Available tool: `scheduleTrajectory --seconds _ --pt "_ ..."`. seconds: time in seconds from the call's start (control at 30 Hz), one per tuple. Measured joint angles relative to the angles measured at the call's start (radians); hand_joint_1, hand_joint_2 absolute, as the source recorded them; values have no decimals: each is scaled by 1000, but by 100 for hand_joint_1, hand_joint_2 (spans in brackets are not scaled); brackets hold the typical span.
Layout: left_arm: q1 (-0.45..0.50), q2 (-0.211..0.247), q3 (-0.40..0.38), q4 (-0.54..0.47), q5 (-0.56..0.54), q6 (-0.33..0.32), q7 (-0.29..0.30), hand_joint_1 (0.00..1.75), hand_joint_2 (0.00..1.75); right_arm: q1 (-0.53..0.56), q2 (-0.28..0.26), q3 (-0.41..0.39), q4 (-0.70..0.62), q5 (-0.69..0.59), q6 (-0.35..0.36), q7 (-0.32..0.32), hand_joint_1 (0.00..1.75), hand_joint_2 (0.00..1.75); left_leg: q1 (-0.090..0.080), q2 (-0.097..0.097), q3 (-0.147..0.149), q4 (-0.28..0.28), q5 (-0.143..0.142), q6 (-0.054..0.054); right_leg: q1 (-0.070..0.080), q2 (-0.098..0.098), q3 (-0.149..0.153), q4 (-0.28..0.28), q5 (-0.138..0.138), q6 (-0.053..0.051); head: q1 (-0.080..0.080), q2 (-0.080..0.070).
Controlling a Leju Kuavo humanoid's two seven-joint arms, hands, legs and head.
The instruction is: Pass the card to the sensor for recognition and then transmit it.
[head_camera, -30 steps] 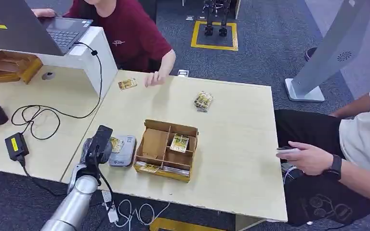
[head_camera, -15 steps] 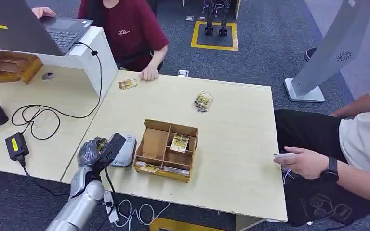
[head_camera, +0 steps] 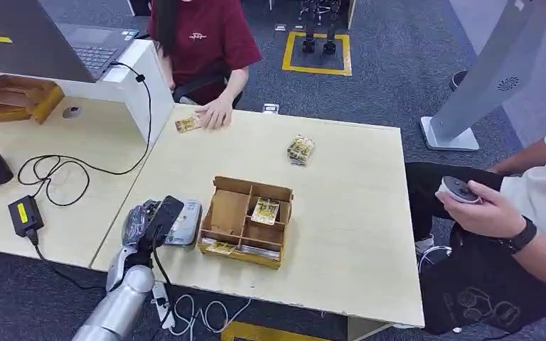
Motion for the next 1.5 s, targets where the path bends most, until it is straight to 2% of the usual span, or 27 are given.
scheduleTrajectory --seconds 0.07,0.13,0.23,0.33,0.73,0.8,0.93,1.03,1.17,1.23,1.33,1.5 --pt "8 -12 11 -28 107 0 -75 175 175 0 0 0 0 0 -5 -1 0 175 0 0 0 0 0 0 0 0 0 0 0 0 0 0" --pt "17 -19 25 -80 281 2 -155 175 175 2 0 0 0 1 -9 -2 0 175 0 0 0 0 0 0 0 1 -1 0 0 0 0 0" --pt "15 -19 31 -163 481 20 -193 175 175 4 0 0 0 3 -11 -3 0 175 0 0 -1 0 0 0 0 0 -1 0 0 0 0 0" --pt "1 -11 31 -225 530 39 -206 175 175 4 0 0 0 5 -11 -3 0 175 0 0 -1 0 0 0 0 0 -1 0 0 0 0 0" --pt "-6 -6 31 -291 541 52 -219 175 175 4 0 0 0 6 -11 -3 0 175 0 0 -1 0 0 0 0 0 -1 0 0 0 0 0" --pt "-6 -6 31 -294 554 65 -246 175 175 4 0 0 0 6 -10 -3 0 175 0 0 -1 0 0 0 0 0 -1 0 0 0 0 0" --pt "-6 -6 33 -306 578 120 -339 175 175 4 0 8 0 16 -7 -3 0 175 0 0 -1 0 0 0 0 0 -1 0 0 0 0 0" --pt "-11 0 36 -304 508 177 -348 175 175 3 0 14 0 21 -6 0 0 175 0 0 -1 0 0 0 0 0 -1 0 0 0 0 0" --pt "-52 22 36 -243 293 265 -305 175 175 0 0 20 0 27 5 0 0 175 0 0 -1 0 0 0 0 0 -1 0 0 0 0 0" --pt "-72 26 36 -205 234 291 -299 175 175 -1 0 27 1 33 10 3 0 175 0 0 -1 0 0 0 0 0 -1 0 0 0 0 0" --pt "-89 27 36 -164 182 324 -302 175 175 -1 0 36 1 36 11 2 0 175 0 0 -1 0 0 0 0 0 -1 0 0 -1 0 0" --pt "-99 26 39 -119 167 326 -313 175 175 -1 0 43 1 38 10 2 0 175 0 0 -1 0 0 0 0 0 -1 0 0 -1 0 0"
